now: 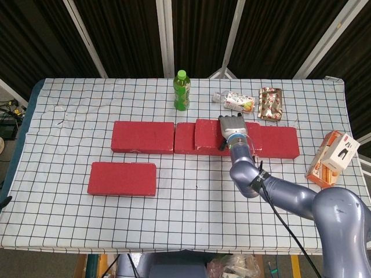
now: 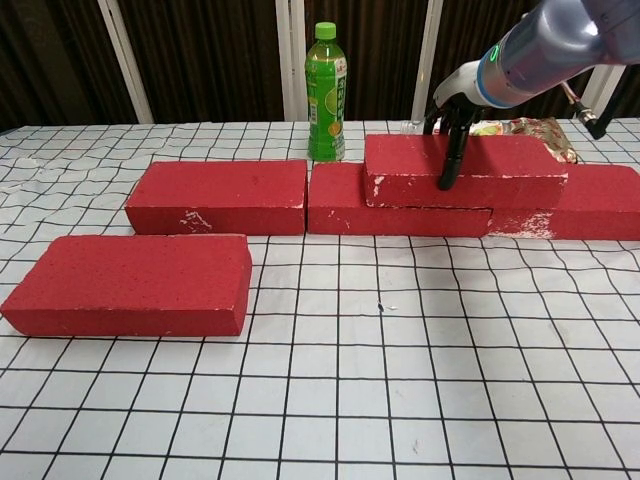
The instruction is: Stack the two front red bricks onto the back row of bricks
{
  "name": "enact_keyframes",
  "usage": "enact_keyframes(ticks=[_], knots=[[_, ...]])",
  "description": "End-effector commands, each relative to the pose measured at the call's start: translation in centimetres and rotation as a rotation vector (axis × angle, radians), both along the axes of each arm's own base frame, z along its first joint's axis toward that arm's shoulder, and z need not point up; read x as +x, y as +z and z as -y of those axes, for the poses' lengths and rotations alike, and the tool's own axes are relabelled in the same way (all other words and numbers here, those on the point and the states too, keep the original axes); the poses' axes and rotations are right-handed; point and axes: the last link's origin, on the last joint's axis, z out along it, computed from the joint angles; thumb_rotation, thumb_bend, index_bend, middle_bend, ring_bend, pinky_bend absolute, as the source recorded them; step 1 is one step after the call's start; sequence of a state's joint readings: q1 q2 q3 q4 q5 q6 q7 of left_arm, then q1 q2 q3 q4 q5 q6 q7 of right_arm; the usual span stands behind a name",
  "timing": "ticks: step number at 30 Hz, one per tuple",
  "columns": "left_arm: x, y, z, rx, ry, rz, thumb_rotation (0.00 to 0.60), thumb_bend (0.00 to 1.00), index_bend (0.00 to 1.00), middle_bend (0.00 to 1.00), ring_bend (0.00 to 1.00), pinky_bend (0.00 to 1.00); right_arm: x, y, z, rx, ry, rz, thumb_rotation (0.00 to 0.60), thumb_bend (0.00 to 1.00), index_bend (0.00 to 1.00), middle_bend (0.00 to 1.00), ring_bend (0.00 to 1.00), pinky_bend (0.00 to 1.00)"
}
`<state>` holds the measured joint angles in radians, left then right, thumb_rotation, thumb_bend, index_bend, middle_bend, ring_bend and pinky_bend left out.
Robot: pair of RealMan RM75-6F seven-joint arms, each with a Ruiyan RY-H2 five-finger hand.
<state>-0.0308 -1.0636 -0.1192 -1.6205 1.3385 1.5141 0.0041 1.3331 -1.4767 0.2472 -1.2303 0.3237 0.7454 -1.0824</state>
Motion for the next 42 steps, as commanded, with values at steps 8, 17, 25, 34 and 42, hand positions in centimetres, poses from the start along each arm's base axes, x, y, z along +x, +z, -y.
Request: enact_keyframes(ticks=[8, 17, 25, 34, 42], knots=[[-0.06, 0.06, 0.0, 0.002, 0.001, 0.0, 0.6, 0.0, 0.09, 0.0, 0.0, 0.02, -0.08, -0.31, 0.05, 0.004, 0.003, 0.003, 0.6, 0.13, 0.36, 0.26, 0.2, 0.0], [-0.1, 0.09, 0.0, 0.003, 0.002, -0.001, 0.6, 0.0, 0.09, 0.0, 0.0, 0.02, 0.12, -0.21, 0.2, -0.003, 0.008, 0.001, 0.6, 0.13, 0.36, 0.26, 0.2, 0.0], [-0.09, 0.1, 0.03, 0.004, 0.001, -0.001, 0.6, 0.0, 0.09, 0.0, 0.0, 0.02, 0.18, -0.17, 0.25, -0.005, 0.005, -0.004, 0.6, 0.13, 0.36, 0.26, 0.2, 0.0], [-0.1, 0.06, 0.05, 0.002, 0.002, -0.002, 0.6, 0.0, 0.09, 0.0, 0.0, 0.02, 0.03, -0.19, 0.21, -0.002, -0.001, -0.011, 0.6, 0.13, 0.36, 0.26, 0.2, 0.0], [-0.12, 0.04, 0.08, 0.001, 0.003, -0.004, 0.6, 0.0, 0.09, 0.0, 0.0, 0.02, -0.12, -0.22, 0.15, 0.007, -0.008, -0.012, 0.6, 0.13, 0.28, 0.19, 0.17, 0.0]])
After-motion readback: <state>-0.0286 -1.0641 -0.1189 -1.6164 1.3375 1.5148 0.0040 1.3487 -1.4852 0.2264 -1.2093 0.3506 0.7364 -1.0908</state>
